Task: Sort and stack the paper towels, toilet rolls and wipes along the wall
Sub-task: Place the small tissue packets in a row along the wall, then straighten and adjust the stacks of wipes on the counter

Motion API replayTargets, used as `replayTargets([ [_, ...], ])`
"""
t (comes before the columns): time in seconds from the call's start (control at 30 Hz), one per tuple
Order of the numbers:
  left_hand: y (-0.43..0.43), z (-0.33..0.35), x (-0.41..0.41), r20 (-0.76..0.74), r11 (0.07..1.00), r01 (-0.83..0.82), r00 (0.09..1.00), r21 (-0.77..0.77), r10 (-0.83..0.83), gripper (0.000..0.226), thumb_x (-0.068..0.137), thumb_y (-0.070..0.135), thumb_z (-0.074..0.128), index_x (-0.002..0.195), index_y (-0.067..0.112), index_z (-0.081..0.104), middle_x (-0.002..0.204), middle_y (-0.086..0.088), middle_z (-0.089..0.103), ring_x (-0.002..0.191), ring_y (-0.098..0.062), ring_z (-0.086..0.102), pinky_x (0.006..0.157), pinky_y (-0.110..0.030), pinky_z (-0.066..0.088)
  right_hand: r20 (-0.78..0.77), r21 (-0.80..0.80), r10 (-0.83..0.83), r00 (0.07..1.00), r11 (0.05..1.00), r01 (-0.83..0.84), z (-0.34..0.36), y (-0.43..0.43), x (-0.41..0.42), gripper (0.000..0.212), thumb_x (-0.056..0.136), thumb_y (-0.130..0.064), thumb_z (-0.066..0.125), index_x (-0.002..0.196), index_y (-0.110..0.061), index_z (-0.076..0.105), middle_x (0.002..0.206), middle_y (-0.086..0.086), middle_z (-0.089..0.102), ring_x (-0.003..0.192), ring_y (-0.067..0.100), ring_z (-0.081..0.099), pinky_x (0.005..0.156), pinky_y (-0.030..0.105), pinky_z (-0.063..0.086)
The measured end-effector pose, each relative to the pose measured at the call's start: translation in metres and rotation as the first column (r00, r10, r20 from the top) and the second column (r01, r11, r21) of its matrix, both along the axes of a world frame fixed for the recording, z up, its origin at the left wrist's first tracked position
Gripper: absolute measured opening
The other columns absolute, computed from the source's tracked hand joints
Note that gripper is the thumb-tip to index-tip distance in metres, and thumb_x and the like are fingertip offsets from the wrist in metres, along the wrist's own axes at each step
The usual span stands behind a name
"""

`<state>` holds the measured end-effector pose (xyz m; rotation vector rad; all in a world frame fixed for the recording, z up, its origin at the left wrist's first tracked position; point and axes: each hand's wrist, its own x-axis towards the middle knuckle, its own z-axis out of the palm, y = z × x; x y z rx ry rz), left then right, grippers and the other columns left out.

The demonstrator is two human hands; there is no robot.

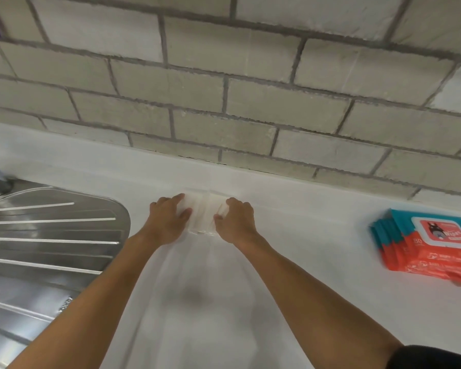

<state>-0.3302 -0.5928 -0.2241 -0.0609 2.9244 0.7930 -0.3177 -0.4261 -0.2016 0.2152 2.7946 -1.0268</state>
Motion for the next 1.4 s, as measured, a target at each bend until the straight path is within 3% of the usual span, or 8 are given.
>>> replayTargets([
  [0.4,-0.005,0.004,0.010,-0.004,0.991,-0.106,0.994,0.087,0.106,0.063,0.101,0.041,0.040,0.155,0.019,0.017,0.151,-0.019,0.036,0.140,-0.038,0.027,0.115,-0.044,0.018,-0.100,-0.061,-0.008,0.995,0.998,0.002,-0.001,0.016,0.014,0.051,0.095,-0.033,0.059,0.141,-0.017,0.043,0.134,0.011,0.037,0.127,0.029,0.043,0.099,0.032,0.042],
  [0.6,0.020,0.026,0.027,-0.190,0.987,-0.126,0.971,0.096,0.143,0.054,0.099,0.037,0.047,0.148,0.020,0.034,0.144,-0.015,0.043,0.130,-0.039,0.035,0.106,-0.049,0.032,-0.186,-0.115,-0.055,0.981,0.993,0.034,0.007,0.046,0.047,0.038,0.095,-0.033,0.058,0.130,-0.020,0.054,0.126,0.007,0.047,0.111,0.017,0.052,0.087,0.014,0.033],
  [0.77,0.068,0.040,0.043,-0.296,0.981,0.032,0.955,0.190,0.026,0.041,0.096,0.035,0.052,0.135,0.022,0.050,0.133,-0.006,0.056,0.126,-0.028,0.044,0.103,-0.034,0.029,-0.242,-0.199,-0.138,0.960,0.976,0.090,0.015,0.090,0.086,0.025,0.093,-0.035,0.060,0.117,-0.025,0.061,0.116,0.001,0.057,0.102,0.016,0.061,0.085,0.017,0.044],
  [0.87,0.115,0.051,0.062,-0.334,0.964,0.121,0.942,0.238,-0.035,0.038,0.097,0.034,0.053,0.133,0.023,0.052,0.130,-0.001,0.056,0.121,-0.021,0.044,0.098,-0.024,0.025,-0.286,-0.219,-0.207,0.936,0.965,0.146,0.025,0.128,0.108,0.021,0.093,-0.035,0.061,0.111,-0.026,0.064,0.108,-0.004,0.062,0.087,0.010,0.061,0.075,0.010,0.043],
  [1.0,0.183,0.058,0.088,-0.303,0.914,0.220,0.946,0.341,-0.114,0.036,0.097,0.036,0.053,0.131,0.027,0.052,0.126,0.002,0.055,0.117,-0.019,0.046,0.099,-0.031,0.040,-0.377,-0.282,-0.314,0.871,0.935,0.216,0.032,0.182,0.136,0.013,0.092,-0.029,0.064,0.102,-0.020,0.066,0.102,-0.006,0.068,0.089,0.010,0.065,0.074,0.015,0.049],
  [1.13,0.247,0.060,0.111,-0.234,0.887,0.318,0.940,0.334,-0.249,0.041,0.097,0.042,0.050,0.136,0.030,0.046,0.133,0.003,0.051,0.124,-0.020,0.048,0.102,-0.036,0.045,-0.255,-0.374,-0.447,0.857,0.863,0.339,0.040,0.239,0.165,0.023,0.091,-0.038,0.064,0.107,-0.022,0.062,0.106,-0.006,0.065,0.087,0.004,0.061,0.065,0.008,0.046],
  [1.27,0.303,0.061,0.129,-0.171,0.886,0.370,0.927,0.279,-0.334,0.048,0.097,0.047,0.048,0.141,0.031,0.038,0.135,0.001,0.050,0.119,-0.019,0.048,0.102,-0.035,0.044,-0.123,-0.486,-0.570,0.812,0.748,0.451,0.040,0.290,0.188,0.046,0.084,-0.058,0.063,0.118,-0.029,0.052,0.116,-0.006,0.061,0.103,0.018,0.062,0.091,0.040,0.055],
  [1.4,0.351,0.069,0.139,-0.082,0.890,0.366,0.930,0.272,-0.358,0.058,0.098,0.048,0.047,0.148,0.027,0.029,0.148,-0.004,0.042,0.131,-0.022,0.046,0.106,-0.038,0.044,-0.061,-0.538,-0.628,0.775,0.675,0.505,0.033,0.330,0.198,0.065,0.080,-0.066,0.061,0.133,-0.033,0.043,0.128,-0.009,0.054,0.118,0.021,0.055,0.098,0.052,0.050],
])
